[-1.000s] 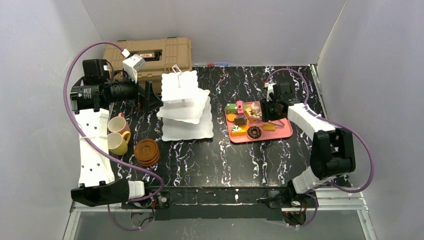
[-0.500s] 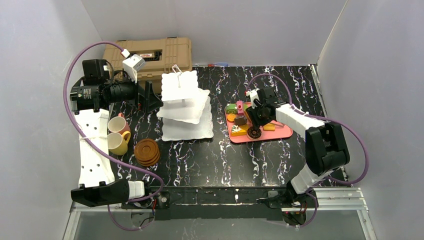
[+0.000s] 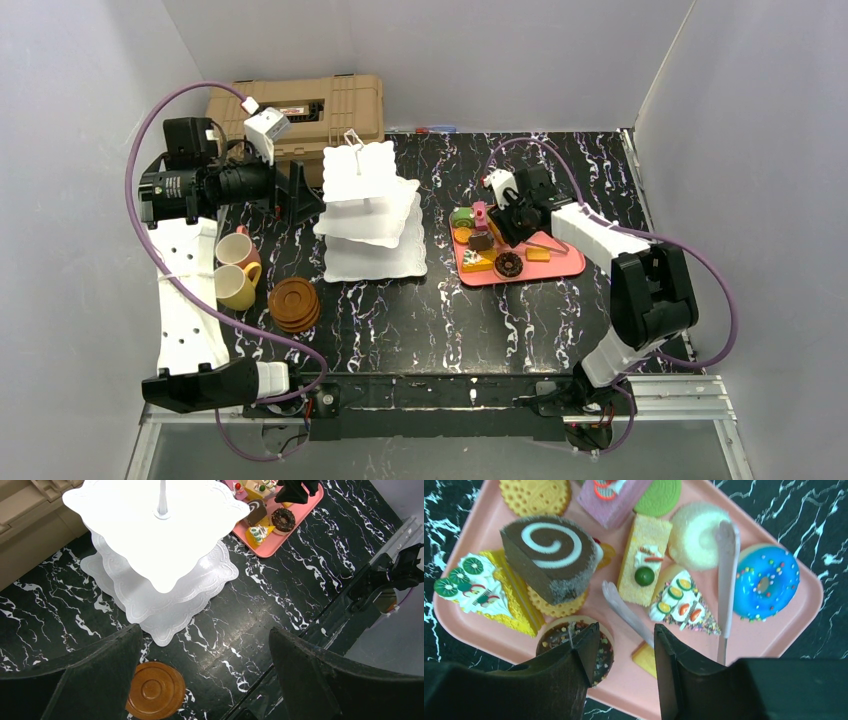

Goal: Serve the afternoon tea
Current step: Pick up the clamp from the tray.

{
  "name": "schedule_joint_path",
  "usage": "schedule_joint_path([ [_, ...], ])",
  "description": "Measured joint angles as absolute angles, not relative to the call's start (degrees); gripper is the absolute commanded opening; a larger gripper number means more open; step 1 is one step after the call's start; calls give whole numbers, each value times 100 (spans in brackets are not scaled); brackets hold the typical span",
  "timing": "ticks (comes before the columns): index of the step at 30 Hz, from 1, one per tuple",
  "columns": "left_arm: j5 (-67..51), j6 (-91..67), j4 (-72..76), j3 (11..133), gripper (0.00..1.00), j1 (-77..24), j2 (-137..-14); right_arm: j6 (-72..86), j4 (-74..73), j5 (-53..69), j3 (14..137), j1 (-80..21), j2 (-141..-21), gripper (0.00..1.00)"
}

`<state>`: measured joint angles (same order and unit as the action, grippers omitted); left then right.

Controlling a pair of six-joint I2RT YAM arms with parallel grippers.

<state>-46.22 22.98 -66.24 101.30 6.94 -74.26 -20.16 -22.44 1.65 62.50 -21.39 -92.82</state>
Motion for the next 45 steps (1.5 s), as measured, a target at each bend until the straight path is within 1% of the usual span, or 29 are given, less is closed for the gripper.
schedule_joint_path([
  [4,-4598,2303,-6665,10294,96,694,-7463,-2224,-2215,360,6447,-2141,-9411,50],
  [10,-4584,2316,-6759,10536,96,694,-7557,-2397,-2198,519,6552,-2150,-9723,44],
  [12,-4574,2322,-6785,10551,96,694,-7568,-2423,-2213,550,6552,-2154,-9819,34],
  [15,-4547,2340,-6812,10551,96,694,-7570,-2451,-2200,554,6552,-2176,-9852,12],
  [17,-4543,2340,-6827,10551,96,694,-7572,-2458,-2143,502,6552,-2189,-9852,1],
  [30,-4560,2342,-6827,10551,96,694,-7570,-2427,-2016,-261,6639,-2353,-9673,1],
  [35,-5011,2451,-6775,10392,97,698,-7487,-2342,-2425,-305,7223,-2423,-9539,1],
  [38,-5548,2709,-6694,10060,97,679,-7275,-2023,-2657,40,7642,-2464,-9376,1],
  [40,-5835,2895,-6622,9821,97,556,-7072,-1767,-2733,364,7673,-2506,-9131,1],
  [45,-6252,3181,-6466,9557,96,-373,-6652,-1033,-2788,1435,7542,-3076,-8344,1],
])
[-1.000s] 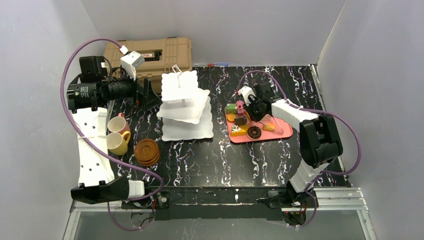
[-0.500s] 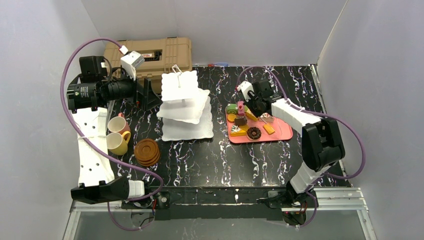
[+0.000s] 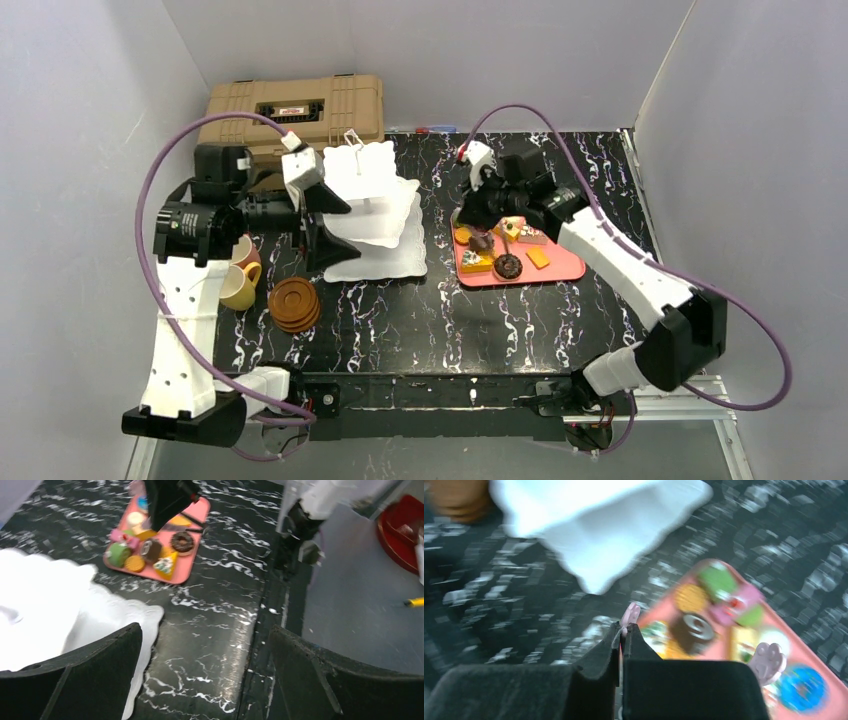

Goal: Serve the afternoon tea
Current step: Pick up the clamp from the tray, then adjust the clamp.

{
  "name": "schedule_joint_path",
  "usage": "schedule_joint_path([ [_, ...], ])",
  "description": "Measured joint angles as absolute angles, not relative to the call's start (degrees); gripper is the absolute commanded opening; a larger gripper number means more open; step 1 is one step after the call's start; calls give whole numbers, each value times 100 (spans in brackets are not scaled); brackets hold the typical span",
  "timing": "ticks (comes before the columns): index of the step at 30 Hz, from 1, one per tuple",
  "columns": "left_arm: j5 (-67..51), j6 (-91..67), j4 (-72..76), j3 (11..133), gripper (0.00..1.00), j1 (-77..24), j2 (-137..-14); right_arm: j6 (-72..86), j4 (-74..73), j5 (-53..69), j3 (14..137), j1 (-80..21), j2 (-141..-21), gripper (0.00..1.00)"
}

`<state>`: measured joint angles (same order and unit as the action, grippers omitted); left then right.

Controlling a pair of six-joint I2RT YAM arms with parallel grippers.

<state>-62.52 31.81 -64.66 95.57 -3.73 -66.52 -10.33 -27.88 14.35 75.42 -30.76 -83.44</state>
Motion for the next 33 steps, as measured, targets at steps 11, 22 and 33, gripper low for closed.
schedule_joint_path([
  [11,-6366,2744,-5743,8088,95,-1680,-6274,832,-945,3454,7048,-4379,-7367,1],
  [22,-6254,930,-3822,6914,82,-2368,-5468,3103,2611,3701,6687,-4504,-7319,1],
  [33,-5902,-117,-2689,6836,55,-2532,-5732,3883,4101,3459,6768,-4678,-7631,1],
])
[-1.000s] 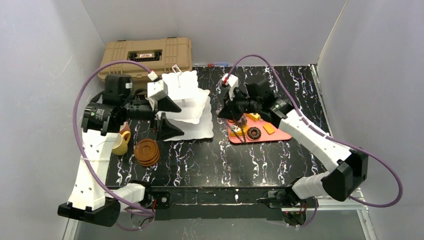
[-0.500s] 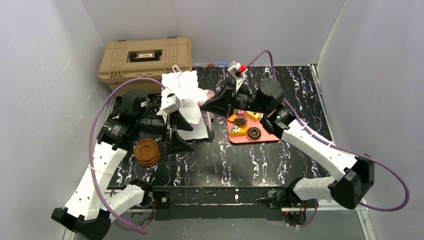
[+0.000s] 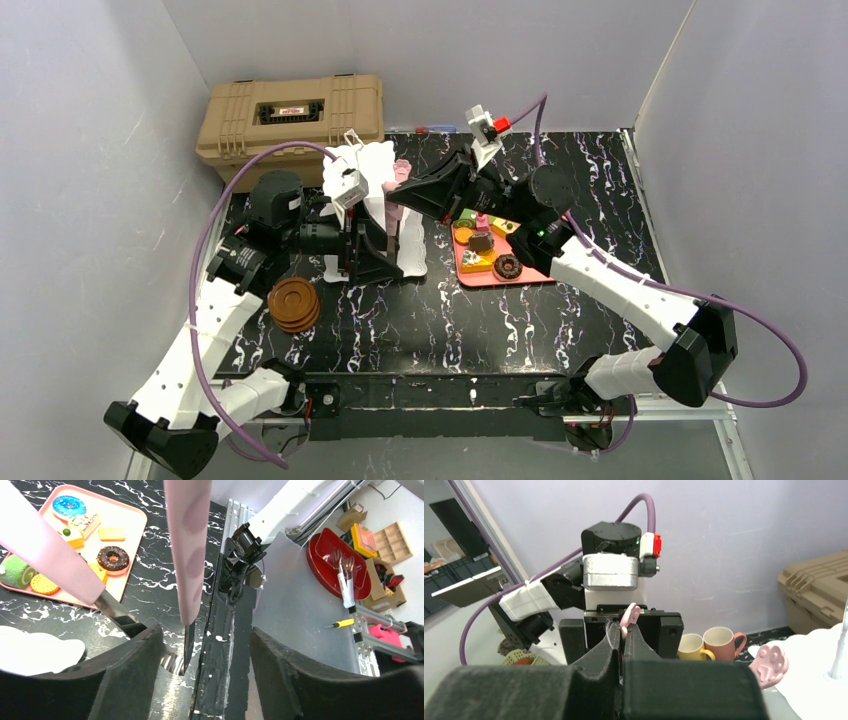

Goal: Serve the afternoon tea
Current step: Adjust the clamp.

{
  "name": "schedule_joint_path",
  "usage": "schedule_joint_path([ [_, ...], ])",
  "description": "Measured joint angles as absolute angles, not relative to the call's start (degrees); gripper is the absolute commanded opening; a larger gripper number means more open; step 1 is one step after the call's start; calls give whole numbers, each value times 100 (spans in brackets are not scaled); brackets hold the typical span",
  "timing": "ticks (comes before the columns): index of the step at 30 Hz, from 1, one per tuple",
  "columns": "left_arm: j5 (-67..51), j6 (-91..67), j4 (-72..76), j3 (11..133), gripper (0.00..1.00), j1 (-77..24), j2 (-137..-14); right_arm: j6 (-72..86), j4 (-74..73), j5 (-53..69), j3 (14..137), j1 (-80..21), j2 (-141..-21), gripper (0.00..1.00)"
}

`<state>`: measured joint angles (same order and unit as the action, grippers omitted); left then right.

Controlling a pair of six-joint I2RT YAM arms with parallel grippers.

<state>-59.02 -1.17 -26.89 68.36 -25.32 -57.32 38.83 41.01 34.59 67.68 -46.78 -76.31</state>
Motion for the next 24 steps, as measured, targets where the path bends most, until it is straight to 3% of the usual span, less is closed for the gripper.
schedule_joint_path([
  [6,-5756,-506,-2333,6685,15,-2536,-5524,4174,4665,3291,6696,-4709,-7623,1],
  [9,-5690,-569,-2222,6689,1,-2536,-5485,4239,4790,3280,6696,-4757,-7623,1],
  [10,-5684,-567,-2209,6692,0,-2536,-5474,4252,4810,3269,6696,-4770,-7623,1],
  [11,-5699,-545,-2191,6692,0,-2536,-5465,4274,4821,3251,6696,-4777,-7623,11],
  [12,-5717,-519,-2180,6692,0,-2552,-5450,4316,4823,3249,6696,-4781,-7623,27],
  [18,-5658,-543,-2167,6692,0,-2571,-5378,4303,4497,3006,6683,-4816,-7588,91],
  [19,-5647,-550,-2167,6692,0,-2571,-5371,4252,4281,2932,6672,-4818,-7540,98],
  [24,-5636,-558,-2161,6694,0,-2571,-5367,3905,3295,2475,6344,-4814,-6934,98],
])
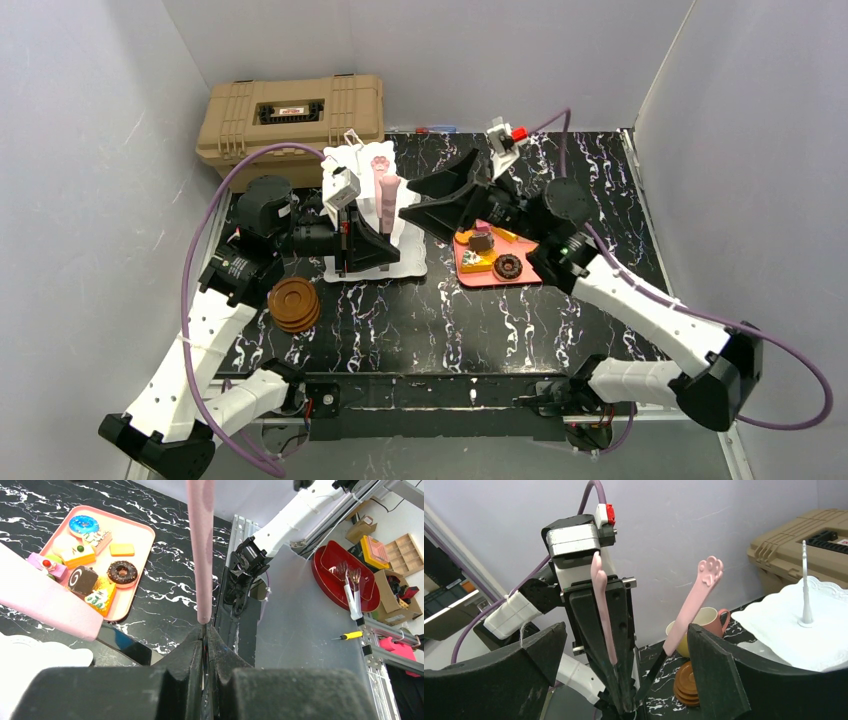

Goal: Serve the afternoon tea
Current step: Adjust the clamp.

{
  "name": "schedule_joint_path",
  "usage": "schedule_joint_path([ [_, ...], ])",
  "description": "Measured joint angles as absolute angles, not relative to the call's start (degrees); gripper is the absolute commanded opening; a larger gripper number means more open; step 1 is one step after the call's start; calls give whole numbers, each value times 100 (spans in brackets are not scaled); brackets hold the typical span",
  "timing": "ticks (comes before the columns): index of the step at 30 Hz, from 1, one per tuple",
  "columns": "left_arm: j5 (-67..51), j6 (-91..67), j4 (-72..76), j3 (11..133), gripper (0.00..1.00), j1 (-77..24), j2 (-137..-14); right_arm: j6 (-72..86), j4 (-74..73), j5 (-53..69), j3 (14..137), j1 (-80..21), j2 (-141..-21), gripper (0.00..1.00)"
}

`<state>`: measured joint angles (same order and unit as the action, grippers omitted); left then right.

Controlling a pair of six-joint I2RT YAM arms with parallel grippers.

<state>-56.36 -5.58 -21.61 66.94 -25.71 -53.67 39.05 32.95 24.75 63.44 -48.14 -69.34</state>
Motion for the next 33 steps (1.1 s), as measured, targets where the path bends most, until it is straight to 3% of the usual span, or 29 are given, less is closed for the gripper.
schedule_joint_path([
  [6,-5758,-648,-2108,6860,0,-2569,-5435,3953,3092,2377,6080,-4812,-6547,98],
  [15,-5872,-768,-2021,6949,0,-2545,-5446,4910,4405,2735,5830,-4856,-7446,99],
  [26,-5940,-762,-2012,6956,0,-2554,-5443,5266,5365,2825,5872,-5181,-7747,98],
  [33,-5983,-764,-1990,7024,0,-2563,-5446,5188,5341,2674,5883,-5196,-7760,81],
])
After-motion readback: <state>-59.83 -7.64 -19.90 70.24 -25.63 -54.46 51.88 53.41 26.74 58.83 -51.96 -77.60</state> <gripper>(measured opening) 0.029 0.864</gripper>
